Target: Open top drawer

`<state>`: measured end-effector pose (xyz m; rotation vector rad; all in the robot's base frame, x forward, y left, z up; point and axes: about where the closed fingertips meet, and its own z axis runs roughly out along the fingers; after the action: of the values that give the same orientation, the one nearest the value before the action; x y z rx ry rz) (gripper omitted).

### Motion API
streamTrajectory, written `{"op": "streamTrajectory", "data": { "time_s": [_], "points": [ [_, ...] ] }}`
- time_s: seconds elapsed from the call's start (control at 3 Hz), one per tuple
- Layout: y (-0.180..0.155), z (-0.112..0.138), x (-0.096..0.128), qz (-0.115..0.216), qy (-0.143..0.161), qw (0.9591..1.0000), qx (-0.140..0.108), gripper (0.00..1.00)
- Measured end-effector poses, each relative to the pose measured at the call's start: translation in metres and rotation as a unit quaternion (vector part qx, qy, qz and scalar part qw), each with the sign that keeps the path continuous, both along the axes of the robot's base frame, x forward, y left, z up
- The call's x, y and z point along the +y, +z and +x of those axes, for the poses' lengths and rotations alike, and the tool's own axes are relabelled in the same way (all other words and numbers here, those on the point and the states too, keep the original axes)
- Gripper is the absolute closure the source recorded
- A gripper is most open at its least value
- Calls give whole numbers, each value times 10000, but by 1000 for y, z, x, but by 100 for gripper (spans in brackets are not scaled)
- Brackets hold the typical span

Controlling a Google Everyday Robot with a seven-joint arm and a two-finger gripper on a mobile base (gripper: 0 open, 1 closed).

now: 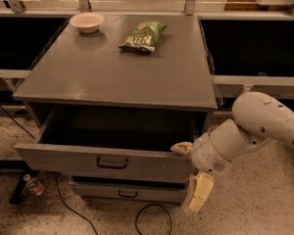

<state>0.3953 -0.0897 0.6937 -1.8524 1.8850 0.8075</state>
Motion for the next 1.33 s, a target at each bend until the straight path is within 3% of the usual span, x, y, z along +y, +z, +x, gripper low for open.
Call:
{"op": "streamTrajectory", "data": {
  "time_s": [0.33, 0.67, 1.33],
  "points": [
    [-2, 6, 1, 50, -122, 9999, 33, 0],
    [-7, 23, 9, -115, -416, 9991, -46, 0],
    [-16, 20, 14, -240, -417, 9988, -62, 0]
  ]
}}
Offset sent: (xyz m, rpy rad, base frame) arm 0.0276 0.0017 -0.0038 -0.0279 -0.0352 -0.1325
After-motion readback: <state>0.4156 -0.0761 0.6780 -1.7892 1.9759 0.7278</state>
